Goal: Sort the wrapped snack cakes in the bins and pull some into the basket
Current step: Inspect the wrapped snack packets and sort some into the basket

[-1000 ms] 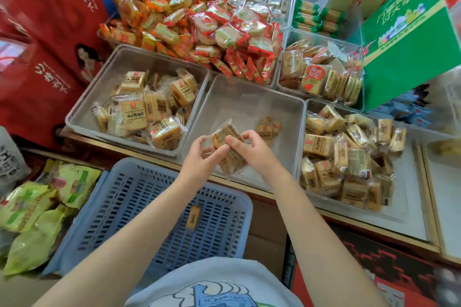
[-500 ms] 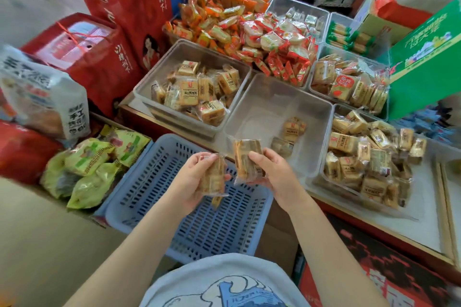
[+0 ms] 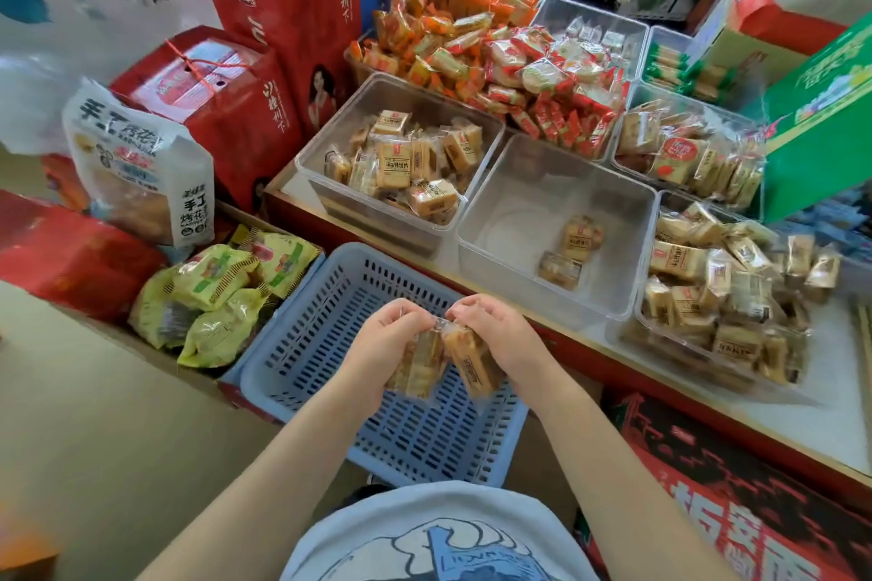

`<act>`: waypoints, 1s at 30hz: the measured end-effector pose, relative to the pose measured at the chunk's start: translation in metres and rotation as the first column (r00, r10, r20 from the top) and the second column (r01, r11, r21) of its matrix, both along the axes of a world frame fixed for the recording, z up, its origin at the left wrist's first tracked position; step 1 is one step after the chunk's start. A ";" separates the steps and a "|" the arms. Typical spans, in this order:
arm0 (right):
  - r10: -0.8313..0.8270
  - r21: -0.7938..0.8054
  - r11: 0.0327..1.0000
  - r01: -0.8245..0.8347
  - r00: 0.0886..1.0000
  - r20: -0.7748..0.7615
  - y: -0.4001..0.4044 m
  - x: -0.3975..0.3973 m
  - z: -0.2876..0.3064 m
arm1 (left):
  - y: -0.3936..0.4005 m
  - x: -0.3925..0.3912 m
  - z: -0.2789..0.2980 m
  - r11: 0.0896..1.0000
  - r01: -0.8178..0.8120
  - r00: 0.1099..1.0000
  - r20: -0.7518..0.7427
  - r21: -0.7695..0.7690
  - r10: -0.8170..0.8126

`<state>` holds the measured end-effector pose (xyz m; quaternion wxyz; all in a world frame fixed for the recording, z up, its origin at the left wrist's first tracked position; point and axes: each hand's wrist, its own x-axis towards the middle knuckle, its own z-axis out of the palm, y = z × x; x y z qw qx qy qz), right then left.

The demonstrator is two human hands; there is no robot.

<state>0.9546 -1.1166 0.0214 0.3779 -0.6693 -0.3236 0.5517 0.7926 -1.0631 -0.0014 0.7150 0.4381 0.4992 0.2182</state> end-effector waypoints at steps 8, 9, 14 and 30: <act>0.066 0.033 0.997 -0.073 0.983 0.172 -0.004 -0.008 0.004 | 0.005 -0.005 0.003 0.997 -0.018 1.000 0.001 0.077 0.018; 0.058 0.038 0.997 -0.066 0.982 0.179 -0.003 -0.008 0.005 | 0.005 -0.006 0.003 0.999 -0.026 0.999 0.023 0.044 0.025; -0.049 0.057 0.998 0.039 0.983 0.177 0.000 -0.006 0.002 | 0.007 -0.005 0.008 0.996 -0.061 0.992 0.107 -0.068 0.068; -0.138 0.066 0.990 0.127 0.971 0.198 0.008 0.008 0.010 | 0.015 -0.002 0.016 0.995 0.082 0.993 0.085 -0.056 -0.077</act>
